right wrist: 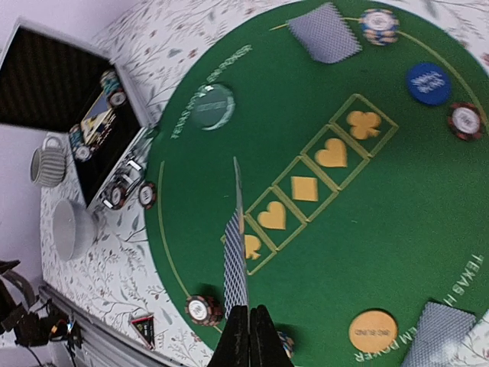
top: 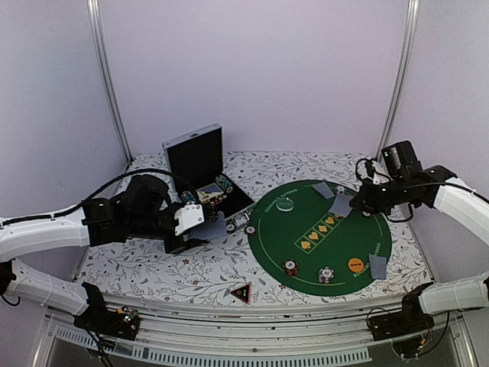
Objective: Distribute texas hold em gaming equipment
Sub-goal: Distribute the poker card in the big blind area.
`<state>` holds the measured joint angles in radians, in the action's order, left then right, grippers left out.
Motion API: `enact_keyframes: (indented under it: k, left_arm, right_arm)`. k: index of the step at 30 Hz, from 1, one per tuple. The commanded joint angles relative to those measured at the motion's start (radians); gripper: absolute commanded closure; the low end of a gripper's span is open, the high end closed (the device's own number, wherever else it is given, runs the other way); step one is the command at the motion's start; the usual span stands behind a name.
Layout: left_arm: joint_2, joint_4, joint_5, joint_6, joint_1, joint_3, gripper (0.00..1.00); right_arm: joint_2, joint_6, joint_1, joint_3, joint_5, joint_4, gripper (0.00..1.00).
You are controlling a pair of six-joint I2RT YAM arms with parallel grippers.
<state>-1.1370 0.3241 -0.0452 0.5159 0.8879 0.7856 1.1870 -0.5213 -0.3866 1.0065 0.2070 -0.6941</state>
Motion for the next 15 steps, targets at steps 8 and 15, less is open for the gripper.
enact_keyframes:
  k: [8, 15]
  left_arm:
    - [0.021, -0.033, -0.03, 0.0, -0.007, 0.001, 0.41]
    - [0.026, -0.03, -0.034, 0.001, -0.009, 0.002, 0.41]
  right_arm:
    - [-0.307, -0.405, 0.162, -0.152, -0.267, -0.22, 0.98]
    - [-0.279, -0.544, 0.163, -0.235, -0.213, -0.246, 0.99]
